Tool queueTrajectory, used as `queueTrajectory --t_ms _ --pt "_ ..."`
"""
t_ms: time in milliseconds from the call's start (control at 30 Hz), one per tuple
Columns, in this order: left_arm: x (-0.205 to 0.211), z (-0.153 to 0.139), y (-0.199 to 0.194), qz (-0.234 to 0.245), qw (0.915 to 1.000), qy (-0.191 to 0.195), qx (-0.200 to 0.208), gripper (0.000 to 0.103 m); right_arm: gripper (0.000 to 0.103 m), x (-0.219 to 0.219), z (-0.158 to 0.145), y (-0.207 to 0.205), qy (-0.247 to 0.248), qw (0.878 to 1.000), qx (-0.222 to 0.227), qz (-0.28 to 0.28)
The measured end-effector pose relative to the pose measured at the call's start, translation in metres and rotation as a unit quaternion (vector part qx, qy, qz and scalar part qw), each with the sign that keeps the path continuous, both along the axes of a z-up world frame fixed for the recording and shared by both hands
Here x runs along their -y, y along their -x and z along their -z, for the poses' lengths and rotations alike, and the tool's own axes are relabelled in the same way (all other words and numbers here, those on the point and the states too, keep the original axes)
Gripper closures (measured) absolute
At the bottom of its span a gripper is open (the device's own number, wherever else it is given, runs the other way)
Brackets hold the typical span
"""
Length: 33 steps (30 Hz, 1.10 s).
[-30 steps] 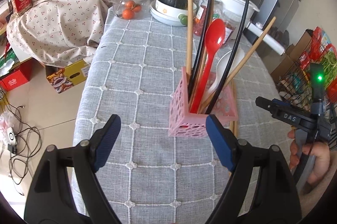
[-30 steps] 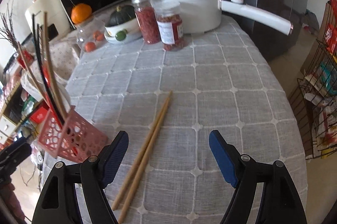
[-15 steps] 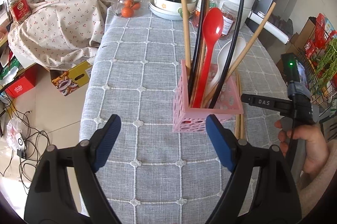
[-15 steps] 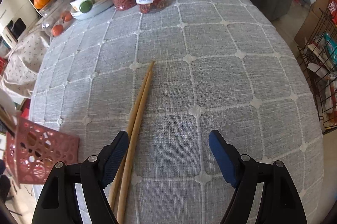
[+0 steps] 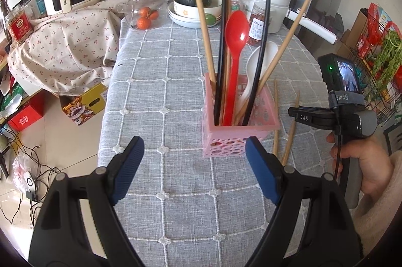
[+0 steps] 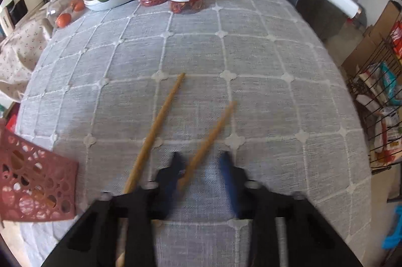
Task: Organize utensils
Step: 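Grasp one wooden chopstick with right tool while left tool grasps the other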
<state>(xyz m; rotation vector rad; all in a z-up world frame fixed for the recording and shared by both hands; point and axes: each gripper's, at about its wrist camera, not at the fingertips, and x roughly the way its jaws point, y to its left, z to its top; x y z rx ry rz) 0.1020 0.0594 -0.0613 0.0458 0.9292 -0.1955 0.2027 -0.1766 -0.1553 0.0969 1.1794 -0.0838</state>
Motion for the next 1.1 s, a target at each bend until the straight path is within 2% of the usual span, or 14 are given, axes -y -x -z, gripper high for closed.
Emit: queueTrajectory --t_ms 100,300,500,600,700,800,833,933,1100 --pt "0.003 0.000 0.003 0.007 1.0000 -0.005 -0.001 0.020 0.096 0.005 0.000 0.004 -0.020 1.000 -0.009 -0.001" --pt "0.016 -0.006 0.015 0.032 0.9995 -0.006 0.000 0.020 0.097 0.038 -0.004 0.017 -0.073 0.997 -0.018 0.019" --pt "0.050 -0.016 0.038 0.084 0.9960 -0.017 0.023 0.020 0.096 0.068 -0.031 0.036 -0.092 0.995 0.013 0.021" --pt "0.077 -0.017 0.040 0.116 0.9928 -0.023 0.018 0.021 0.097 0.082 -0.041 0.044 -0.097 0.995 0.024 0.024" --pt "0.114 -0.013 0.036 0.144 0.9891 -0.030 0.011 0.029 0.097 0.094 -0.046 0.047 -0.104 0.994 0.027 0.031" --pt "0.158 0.005 0.015 0.169 0.9845 -0.044 -0.019 0.044 0.097 0.108 -0.047 0.051 -0.116 0.992 0.028 0.037" --pt "0.170 0.013 0.004 0.169 0.9837 -0.050 -0.035 0.052 0.097 0.112 -0.048 0.052 -0.121 0.992 0.028 0.039" --pt "0.194 0.035 -0.033 0.152 0.9843 -0.053 -0.073 0.063 0.096 0.123 -0.049 0.056 -0.129 0.990 0.030 0.042" --pt "0.217 0.061 -0.077 0.125 0.9840 -0.088 -0.091 0.069 0.096 0.142 -0.047 0.063 -0.136 0.989 0.026 0.046"
